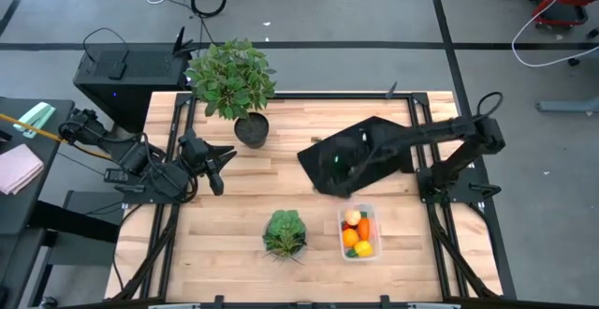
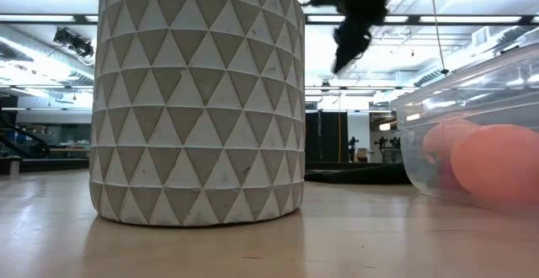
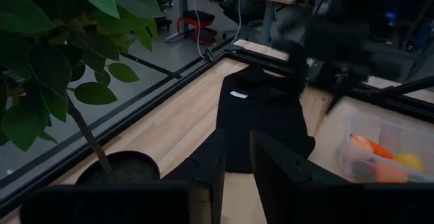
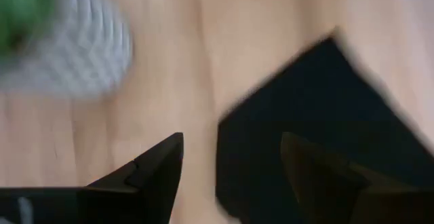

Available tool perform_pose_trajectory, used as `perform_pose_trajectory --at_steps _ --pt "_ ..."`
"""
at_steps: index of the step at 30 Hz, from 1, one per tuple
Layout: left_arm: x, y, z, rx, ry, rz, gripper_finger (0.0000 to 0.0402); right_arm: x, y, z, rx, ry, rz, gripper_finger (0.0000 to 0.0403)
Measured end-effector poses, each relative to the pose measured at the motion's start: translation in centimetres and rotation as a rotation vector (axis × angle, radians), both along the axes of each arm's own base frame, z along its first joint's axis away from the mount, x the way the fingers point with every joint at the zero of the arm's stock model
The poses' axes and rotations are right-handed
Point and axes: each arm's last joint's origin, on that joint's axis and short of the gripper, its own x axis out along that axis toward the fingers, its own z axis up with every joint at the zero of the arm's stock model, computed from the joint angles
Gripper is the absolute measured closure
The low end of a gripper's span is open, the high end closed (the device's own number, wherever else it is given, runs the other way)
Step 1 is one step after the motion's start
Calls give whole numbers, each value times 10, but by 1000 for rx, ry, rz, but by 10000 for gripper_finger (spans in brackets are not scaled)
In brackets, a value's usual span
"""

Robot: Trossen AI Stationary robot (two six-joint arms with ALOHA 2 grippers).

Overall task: Pick and placing Produce into tupperware
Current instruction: Return to Home Position

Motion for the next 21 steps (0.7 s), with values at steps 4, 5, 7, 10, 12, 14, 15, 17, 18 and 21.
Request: perform_pose_trajectory --at_steps 4,5,7,10,12,14,15,17,18,21 --pt "0 0 0 2 2 0 326 -10 -22 28 14 -164 -94 170" --pt "0 0 0 5 5 -1 326 -14 -26 35 16 -198 -119 175" --pt "0 0 0 11 8 -3 325 -28 -33 44 33 -242 -174 188" --pt "0 0 0 15 10 -4 322 -53 -36 53 75 -310 -260 222" --pt "0 0 0 14 10 -4 322 -72 -34 54 117 -358 -307 263" --pt "0 0 0 14 8 -4 324 -90 -31 50 168 -417 -367 319" --pt "0 0 0 12 6 -4 326 -99 -29 46 196 -437 -389 350" --pt "0 0 0 11 4 -4 328 -114 -25 38 250 -505 -426 388" --pt "0 0 0 10 2 -4 330 -121 -23 35 277 -541 -444 390" --pt "0 0 1 10 2 -4 330 -139 -16 26 317 -680 -468 394"
